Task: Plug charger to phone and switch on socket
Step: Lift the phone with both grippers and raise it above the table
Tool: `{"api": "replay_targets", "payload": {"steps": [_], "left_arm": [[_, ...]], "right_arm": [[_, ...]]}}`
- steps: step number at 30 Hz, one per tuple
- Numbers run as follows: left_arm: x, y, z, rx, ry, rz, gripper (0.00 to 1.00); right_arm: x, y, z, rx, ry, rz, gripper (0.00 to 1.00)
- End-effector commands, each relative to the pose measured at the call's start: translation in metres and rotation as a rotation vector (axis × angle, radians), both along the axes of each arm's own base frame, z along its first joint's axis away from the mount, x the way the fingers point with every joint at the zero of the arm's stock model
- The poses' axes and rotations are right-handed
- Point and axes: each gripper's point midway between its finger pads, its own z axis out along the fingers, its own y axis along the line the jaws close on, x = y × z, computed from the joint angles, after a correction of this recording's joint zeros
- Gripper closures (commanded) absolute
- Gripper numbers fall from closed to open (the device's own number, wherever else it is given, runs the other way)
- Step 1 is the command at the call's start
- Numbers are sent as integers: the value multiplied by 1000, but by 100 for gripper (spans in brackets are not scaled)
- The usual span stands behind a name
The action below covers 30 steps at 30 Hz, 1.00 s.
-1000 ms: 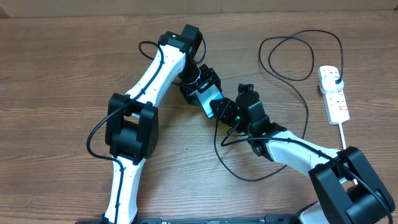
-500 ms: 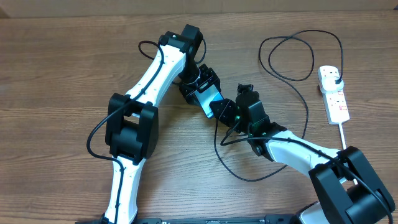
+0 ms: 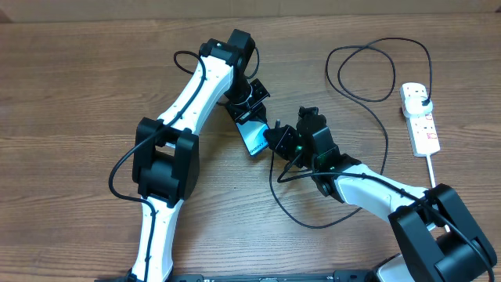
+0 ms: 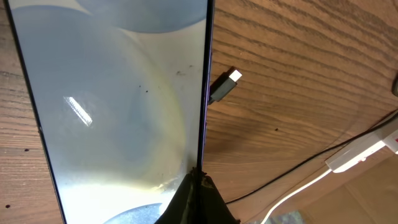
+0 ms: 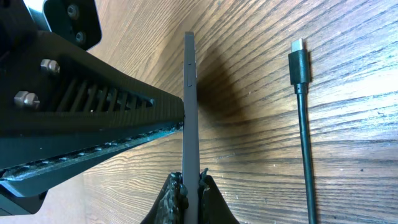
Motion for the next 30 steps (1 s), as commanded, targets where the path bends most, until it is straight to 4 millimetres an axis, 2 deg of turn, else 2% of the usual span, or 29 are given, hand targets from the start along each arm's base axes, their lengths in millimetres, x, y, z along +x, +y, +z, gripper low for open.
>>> {"api": "replay_targets", "payload": {"steps": [1,5,7,8,9,12,18,22,26,30], "left_arm": [[10,3,6,-13,-30,5,94],[19,12,16,-28,-76,2,85],[25,20,28,-38,-115,2,76],[28,24,34,-43,-137,2,66],[31,30,42,-43,-161,7,53],[40,49,66,-36,-242,11,2],[45,78,111,-27,-407,-50,0],[39,87,118,15,-441,-98,0],[33,77,109,-11,-425,-130,0],[33,46,101,-161,-455,-177,0]], "right_arm": [[4,6,9,13,-11,8,96],[1,7,8,17,2,25,96],[1,6,11,22,5,27,96],[1,5,14,28,2,29,96],[1,4,17,34,-1,31,96],[3,-3,29,49,-16,21,96],[5,-25,61,67,-53,-26,96],[7,-35,89,113,-102,-36,96],[10,-47,105,166,-112,-50,96],[12,-58,104,201,-77,-71,96]]}}
